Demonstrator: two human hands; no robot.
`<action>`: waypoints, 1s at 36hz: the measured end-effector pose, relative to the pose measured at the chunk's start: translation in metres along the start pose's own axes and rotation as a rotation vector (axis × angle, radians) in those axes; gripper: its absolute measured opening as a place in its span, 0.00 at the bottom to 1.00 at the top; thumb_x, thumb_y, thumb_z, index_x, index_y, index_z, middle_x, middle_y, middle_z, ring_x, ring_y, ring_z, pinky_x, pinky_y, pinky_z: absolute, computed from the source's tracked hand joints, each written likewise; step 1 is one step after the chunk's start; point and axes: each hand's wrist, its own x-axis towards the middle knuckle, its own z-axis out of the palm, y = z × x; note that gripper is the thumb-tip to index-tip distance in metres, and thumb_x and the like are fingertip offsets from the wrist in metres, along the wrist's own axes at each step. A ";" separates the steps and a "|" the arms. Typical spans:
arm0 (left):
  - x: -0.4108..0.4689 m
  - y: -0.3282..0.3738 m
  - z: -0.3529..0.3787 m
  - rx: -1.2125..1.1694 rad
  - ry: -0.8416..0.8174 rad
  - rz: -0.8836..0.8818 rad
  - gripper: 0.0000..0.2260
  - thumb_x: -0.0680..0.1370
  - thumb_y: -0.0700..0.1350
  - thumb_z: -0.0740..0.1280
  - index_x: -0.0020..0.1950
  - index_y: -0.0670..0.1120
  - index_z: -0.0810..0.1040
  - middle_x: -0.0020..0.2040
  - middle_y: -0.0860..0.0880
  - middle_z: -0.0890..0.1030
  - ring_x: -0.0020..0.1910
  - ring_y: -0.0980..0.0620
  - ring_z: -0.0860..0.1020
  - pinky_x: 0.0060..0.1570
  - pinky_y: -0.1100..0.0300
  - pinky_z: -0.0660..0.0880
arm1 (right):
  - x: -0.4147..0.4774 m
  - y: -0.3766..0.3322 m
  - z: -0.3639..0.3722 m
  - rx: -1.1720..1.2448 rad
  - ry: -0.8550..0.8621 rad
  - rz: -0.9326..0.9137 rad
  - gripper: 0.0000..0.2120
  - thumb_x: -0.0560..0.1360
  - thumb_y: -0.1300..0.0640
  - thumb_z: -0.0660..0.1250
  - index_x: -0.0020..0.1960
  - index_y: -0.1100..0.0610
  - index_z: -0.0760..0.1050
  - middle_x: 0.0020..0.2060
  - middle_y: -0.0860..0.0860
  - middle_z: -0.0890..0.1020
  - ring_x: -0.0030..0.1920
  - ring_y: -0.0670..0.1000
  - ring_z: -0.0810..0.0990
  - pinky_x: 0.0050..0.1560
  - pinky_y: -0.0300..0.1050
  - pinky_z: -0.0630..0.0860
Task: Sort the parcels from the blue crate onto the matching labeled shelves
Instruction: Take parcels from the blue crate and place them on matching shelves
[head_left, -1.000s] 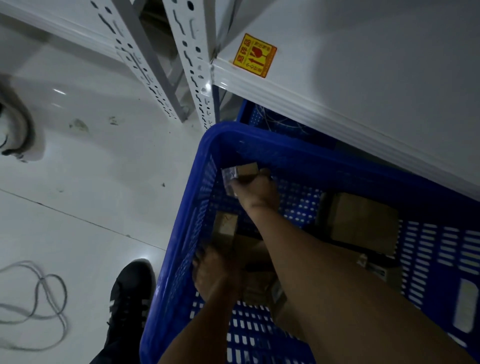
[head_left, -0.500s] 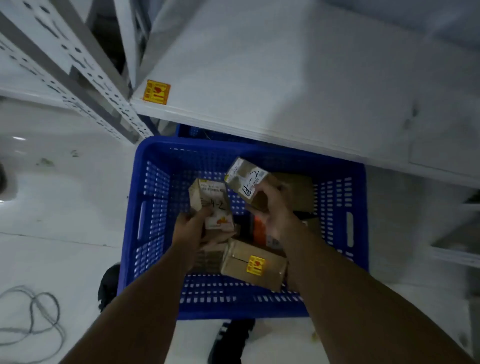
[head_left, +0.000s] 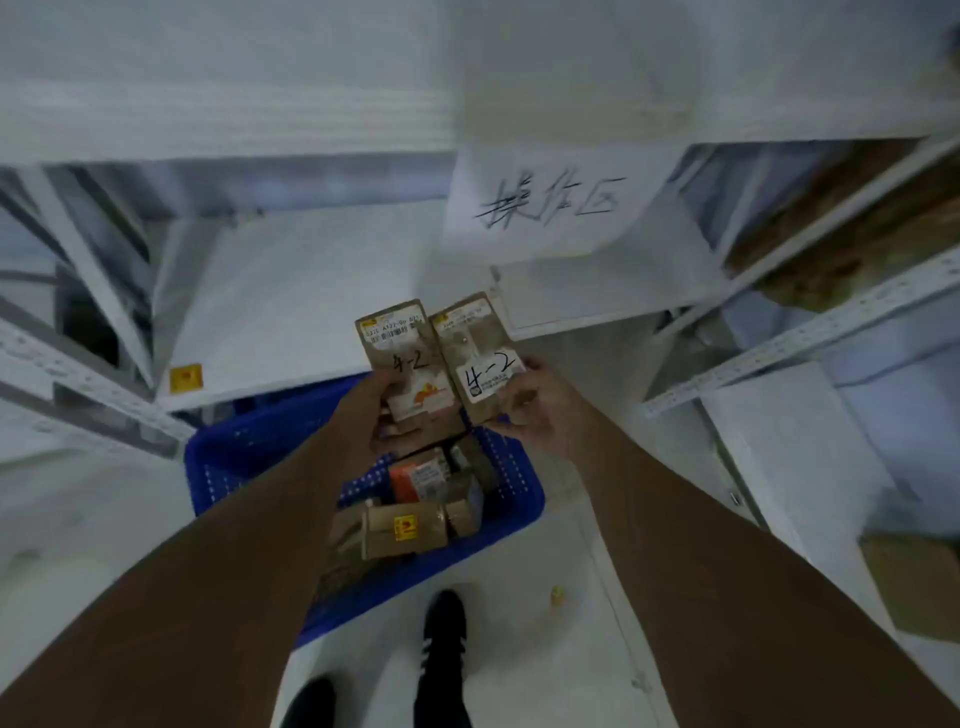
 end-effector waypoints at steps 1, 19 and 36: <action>-0.019 0.013 0.011 0.034 -0.051 0.009 0.07 0.82 0.48 0.67 0.56 0.47 0.79 0.55 0.44 0.83 0.50 0.44 0.83 0.58 0.42 0.80 | -0.025 -0.009 -0.003 0.040 0.005 -0.022 0.25 0.69 0.74 0.67 0.61 0.53 0.77 0.54 0.57 0.86 0.58 0.61 0.84 0.61 0.67 0.79; -0.384 0.199 0.276 0.707 -0.996 0.504 0.28 0.74 0.38 0.76 0.72 0.50 0.72 0.63 0.48 0.84 0.62 0.44 0.82 0.66 0.44 0.76 | -0.519 -0.166 -0.077 0.304 0.445 -0.766 0.31 0.72 0.80 0.65 0.61 0.46 0.71 0.51 0.56 0.84 0.54 0.57 0.83 0.61 0.56 0.80; -0.673 0.114 0.406 0.867 -1.336 0.716 0.38 0.62 0.48 0.85 0.69 0.57 0.74 0.61 0.54 0.84 0.61 0.50 0.82 0.66 0.46 0.76 | -0.846 -0.066 -0.138 0.253 0.843 -1.043 0.28 0.73 0.74 0.72 0.66 0.57 0.66 0.56 0.62 0.83 0.57 0.66 0.85 0.59 0.56 0.83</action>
